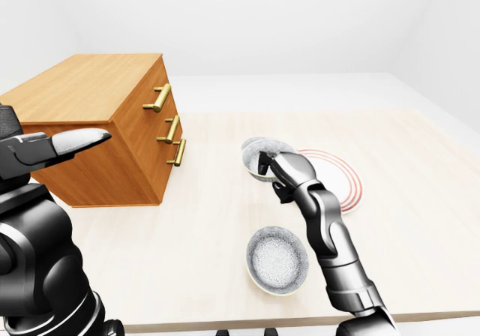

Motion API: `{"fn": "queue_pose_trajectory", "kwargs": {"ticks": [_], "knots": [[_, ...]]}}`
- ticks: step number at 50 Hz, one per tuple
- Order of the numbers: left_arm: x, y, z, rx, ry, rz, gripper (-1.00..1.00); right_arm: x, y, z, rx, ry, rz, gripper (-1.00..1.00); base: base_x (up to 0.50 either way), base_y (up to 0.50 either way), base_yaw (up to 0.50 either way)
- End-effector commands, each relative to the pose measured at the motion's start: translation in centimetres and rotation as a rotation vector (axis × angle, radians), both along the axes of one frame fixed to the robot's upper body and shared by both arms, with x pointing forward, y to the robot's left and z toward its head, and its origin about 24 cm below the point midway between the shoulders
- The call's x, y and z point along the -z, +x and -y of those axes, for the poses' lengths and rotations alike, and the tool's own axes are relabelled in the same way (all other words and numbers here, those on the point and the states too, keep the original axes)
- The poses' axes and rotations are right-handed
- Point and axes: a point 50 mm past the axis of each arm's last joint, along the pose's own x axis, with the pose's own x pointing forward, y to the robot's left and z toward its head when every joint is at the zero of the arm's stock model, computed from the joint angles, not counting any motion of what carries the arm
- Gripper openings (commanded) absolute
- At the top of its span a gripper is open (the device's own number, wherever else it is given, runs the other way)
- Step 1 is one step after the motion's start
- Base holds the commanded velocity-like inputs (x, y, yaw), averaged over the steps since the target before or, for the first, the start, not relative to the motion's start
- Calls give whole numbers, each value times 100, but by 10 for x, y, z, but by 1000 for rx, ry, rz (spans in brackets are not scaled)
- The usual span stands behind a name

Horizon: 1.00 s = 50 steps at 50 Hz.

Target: Put the bowl in the middle on the plate.

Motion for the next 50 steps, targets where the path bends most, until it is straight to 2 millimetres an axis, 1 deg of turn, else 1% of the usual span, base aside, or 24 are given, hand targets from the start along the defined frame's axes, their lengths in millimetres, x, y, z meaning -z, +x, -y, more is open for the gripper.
{"fn": "queue_pose_trajectory", "kwargs": {"ticks": [1,5,8,9,12,13,18,24,25,27,31,34,36,38,39,43,46,48,50], "knots": [[1,0,0,0,2,-2,100,-28,0,15,28,-8,80,-100,0,0,0],[1,0,1,-1,3,-3,100,-33,0,19,36,-9,94,-100,0,0,0],[1,0,1,-1,3,-3,100,-33,0,19,36,-9,94,-100,0,0,0],[1,0,0,-1,4,-3,100,-35,0,24,50,-8,104,-100,0,0,0],[1,0,0,-1,3,-3,100,-36,0,26,53,-8,109,-100,0,0,0],[1,1,0,-1,3,-5,100,-40,1,31,65,-7,124,-100,0,0,0],[1,1,1,0,4,-5,100,-46,3,41,89,-7,147,-100,0,0,0],[2,1,1,0,4,-7,100,-47,7,50,114,6,163,-100,0,0,0],[1,0,1,0,4,-5,100,-44,9,55,132,12,161,-100,0,0,0],[1,0,0,0,4,-5,100,-44,10,57,135,15,163,-100,0,0,0],[1,0,1,-1,4,-6,100,-44,17,69,175,38,192,-100,0,0,0],[1,0,1,-1,4,-6,100,-44,18,71,178,39,193,-100,0,0,0],[1,0,1,1,3,-4,100,-44,22,79,209,52,213,-100,0,0,0],[1,0,1,1,3,-4,100,-45,23,81,214,57,221,-100,0,0,0],[1,0,1,1,2,-3,100,-45,26,85,230,63,232,-100,0,0,0],[0,0,1,3,-1,2,100,-41,31,95,256,76,256,-100,0,0,0],[0,0,1,3,-1,2,100,-41,31,96,257,76,256,-100,0,0,0],[0,0,1,4,-1,2,100,-27,37,110,293,98,280,-100,0,0,0],[0,0,1,3,-1,1,100,-20,40,115,304,104,283,-100,0,0,0]]}}
